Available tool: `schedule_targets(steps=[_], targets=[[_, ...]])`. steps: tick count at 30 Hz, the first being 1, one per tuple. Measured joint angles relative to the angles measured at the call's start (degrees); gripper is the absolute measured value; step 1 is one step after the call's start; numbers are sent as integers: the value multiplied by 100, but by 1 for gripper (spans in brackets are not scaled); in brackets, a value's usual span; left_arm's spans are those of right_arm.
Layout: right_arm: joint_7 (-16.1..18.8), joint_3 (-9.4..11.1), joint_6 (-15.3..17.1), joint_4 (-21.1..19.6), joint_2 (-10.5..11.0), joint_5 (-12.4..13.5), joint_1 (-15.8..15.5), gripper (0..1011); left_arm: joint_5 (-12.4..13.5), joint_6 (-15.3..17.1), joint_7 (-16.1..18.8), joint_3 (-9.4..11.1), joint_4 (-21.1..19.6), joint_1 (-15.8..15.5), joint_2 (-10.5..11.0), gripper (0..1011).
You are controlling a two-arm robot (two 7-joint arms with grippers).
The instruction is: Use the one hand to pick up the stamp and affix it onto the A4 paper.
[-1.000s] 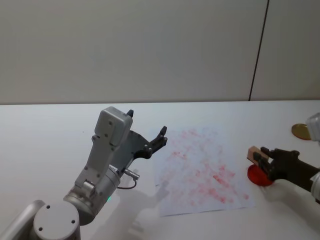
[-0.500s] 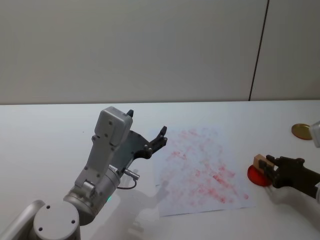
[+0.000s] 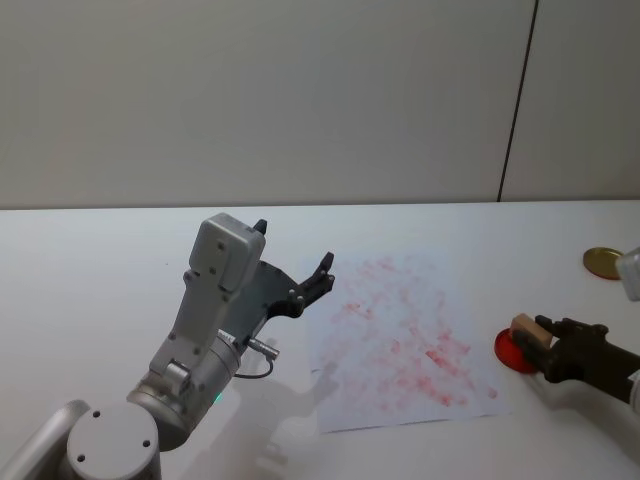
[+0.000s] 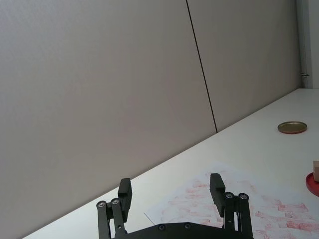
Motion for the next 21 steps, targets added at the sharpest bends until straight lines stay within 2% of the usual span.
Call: schedule_targets(steps=[1, 5, 6, 7, 15, 18, 19, 21], targets=[[0, 0, 0, 0, 0, 0, 0, 407, 0, 0, 0, 0, 0, 0, 0, 993], [-27, -13, 11, 8, -13, 12, 7, 548, 0, 0, 0, 0, 0, 0, 0, 993], [-37, -16, 11, 8, -16, 18, 9, 609, 0, 0, 0, 0, 0, 0, 0, 993], [-44, -17, 10, 7, -17, 21, 10, 609, 0, 0, 0, 0, 0, 0, 0, 993], [-148, -16, -108, -154, -12, 59, -4, 877, 0, 0, 0, 0, 0, 0, 0, 993], [-194, -10, -160, -247, -5, 65, -19, 927, 0, 0, 0, 0, 0, 0, 0, 993], [-232, -7, -199, -320, 0, 68, -32, 981, 0, 0, 0, 0, 0, 0, 0, 993], [-272, -3, -229, -384, 4, 71, -42, 1001, 0, 0, 0, 0, 0, 0, 0, 993]])
